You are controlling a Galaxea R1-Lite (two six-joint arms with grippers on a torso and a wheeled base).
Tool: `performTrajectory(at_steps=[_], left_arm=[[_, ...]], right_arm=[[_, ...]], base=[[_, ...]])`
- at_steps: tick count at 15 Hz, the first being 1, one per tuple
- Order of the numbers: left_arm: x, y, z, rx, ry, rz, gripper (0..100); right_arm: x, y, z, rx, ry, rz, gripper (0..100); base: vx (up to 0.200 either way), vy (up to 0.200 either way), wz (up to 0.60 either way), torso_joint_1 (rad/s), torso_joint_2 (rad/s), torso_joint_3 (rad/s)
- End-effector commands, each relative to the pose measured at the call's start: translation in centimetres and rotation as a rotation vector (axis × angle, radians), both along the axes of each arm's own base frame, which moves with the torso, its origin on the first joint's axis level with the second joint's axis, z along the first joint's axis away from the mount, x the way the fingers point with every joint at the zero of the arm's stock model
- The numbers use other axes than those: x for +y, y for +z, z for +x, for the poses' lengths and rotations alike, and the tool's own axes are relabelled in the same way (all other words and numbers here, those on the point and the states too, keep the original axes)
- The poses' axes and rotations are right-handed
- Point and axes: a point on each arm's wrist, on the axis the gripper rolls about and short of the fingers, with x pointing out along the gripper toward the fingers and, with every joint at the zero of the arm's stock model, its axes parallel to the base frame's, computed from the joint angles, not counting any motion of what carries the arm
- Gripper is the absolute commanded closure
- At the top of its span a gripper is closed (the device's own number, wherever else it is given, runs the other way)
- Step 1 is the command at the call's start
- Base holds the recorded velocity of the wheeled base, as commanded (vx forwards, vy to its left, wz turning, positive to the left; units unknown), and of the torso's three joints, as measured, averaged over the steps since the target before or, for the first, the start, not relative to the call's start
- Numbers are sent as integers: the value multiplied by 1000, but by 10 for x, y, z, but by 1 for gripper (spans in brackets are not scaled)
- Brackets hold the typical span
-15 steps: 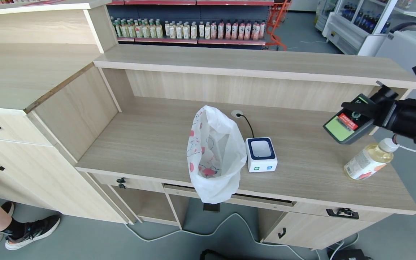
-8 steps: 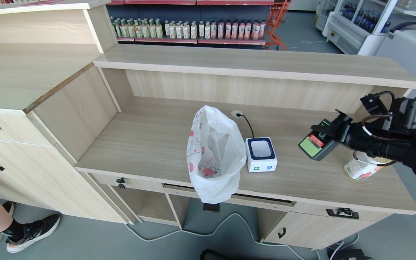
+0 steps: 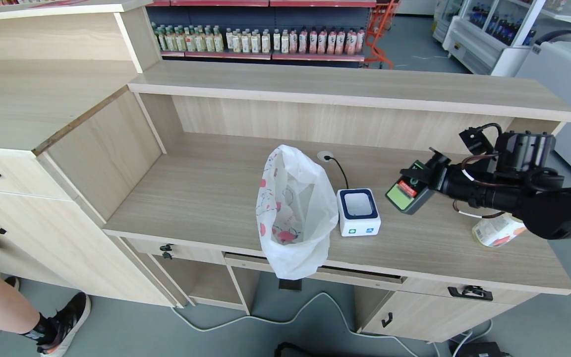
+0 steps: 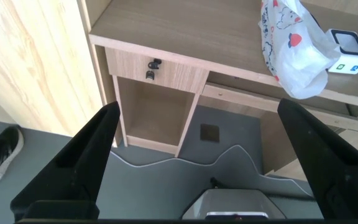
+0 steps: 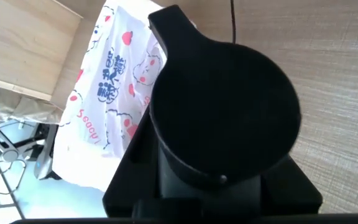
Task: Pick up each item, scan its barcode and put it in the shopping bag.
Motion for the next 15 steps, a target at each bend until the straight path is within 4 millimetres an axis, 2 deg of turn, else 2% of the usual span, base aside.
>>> performTrajectory(at_steps=[1,7,12,15], left_arm=[[0,0,0,-1,0,-1,0],[0,0,0,-1,0,-1,0],[0,0,0,0,0,-1,0],[0,0,0,0,0,-1,0]], right_arm=[[9,-8,8,11,21,-3,100],[24,-28,22,-19,54,-36,100],[27,-36,29,-17,62,-46,100],[35,-32,39,-39,79,-39,100]], base=[[0,0,0,0,0,0],[0,0,0,0,0,0],[0,0,0,0,0,0],[0,0,0,0,0,0]])
